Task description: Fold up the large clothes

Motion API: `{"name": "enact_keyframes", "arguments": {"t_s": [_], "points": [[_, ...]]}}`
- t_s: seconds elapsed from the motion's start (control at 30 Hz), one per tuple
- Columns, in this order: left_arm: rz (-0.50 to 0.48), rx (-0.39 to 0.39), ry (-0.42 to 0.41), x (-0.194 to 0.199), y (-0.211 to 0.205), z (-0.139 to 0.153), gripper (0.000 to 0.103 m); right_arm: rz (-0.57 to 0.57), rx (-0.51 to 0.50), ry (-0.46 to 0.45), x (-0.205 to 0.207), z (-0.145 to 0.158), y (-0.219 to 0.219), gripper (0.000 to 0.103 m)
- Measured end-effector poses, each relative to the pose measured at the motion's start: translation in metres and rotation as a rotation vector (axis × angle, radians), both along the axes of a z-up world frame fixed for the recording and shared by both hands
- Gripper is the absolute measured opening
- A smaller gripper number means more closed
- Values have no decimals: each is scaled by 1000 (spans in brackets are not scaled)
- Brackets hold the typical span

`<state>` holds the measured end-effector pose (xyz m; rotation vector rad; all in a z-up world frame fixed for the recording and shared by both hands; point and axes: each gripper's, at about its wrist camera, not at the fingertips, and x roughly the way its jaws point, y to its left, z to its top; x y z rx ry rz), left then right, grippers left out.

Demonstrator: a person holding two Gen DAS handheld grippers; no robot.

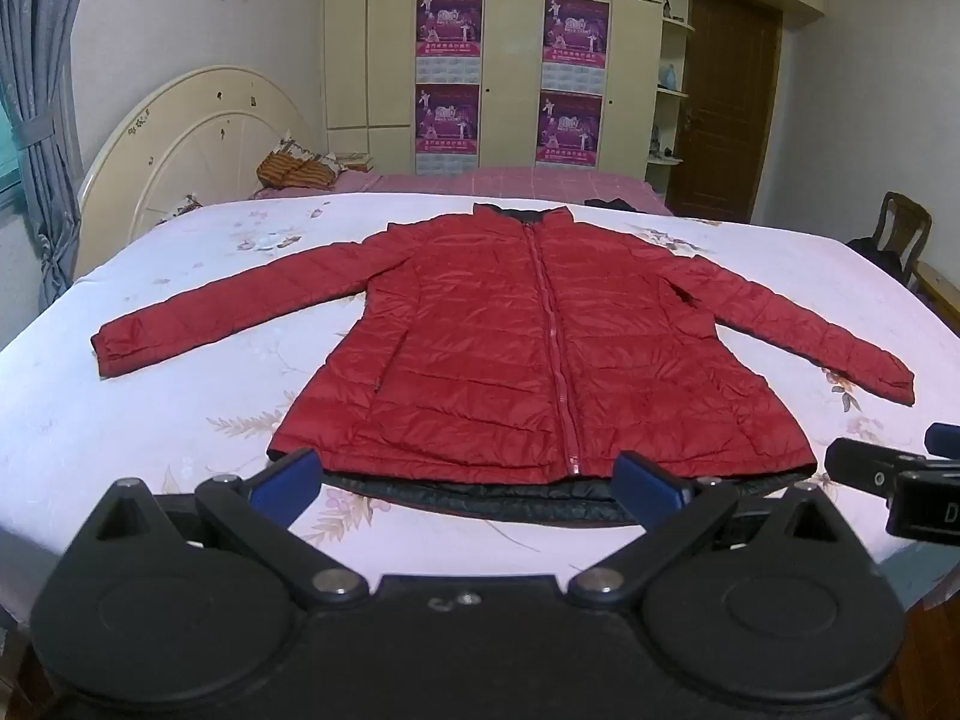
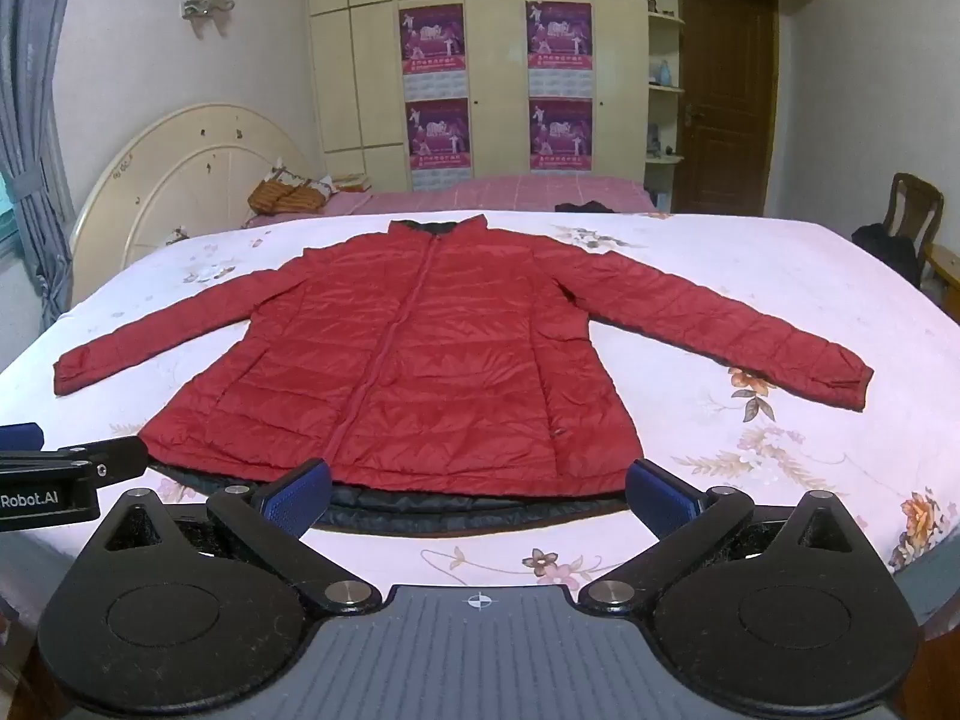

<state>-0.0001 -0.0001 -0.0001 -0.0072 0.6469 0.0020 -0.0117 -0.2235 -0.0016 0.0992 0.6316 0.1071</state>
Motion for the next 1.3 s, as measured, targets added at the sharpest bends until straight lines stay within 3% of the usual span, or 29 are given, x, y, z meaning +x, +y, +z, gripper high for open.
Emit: {"name": "enact_keyframes", "arguments": {"t_s": [1.3], "points": [[5,-1,-7,0,2,2,103,1,-9,-9,-2,3,1,103]]}}
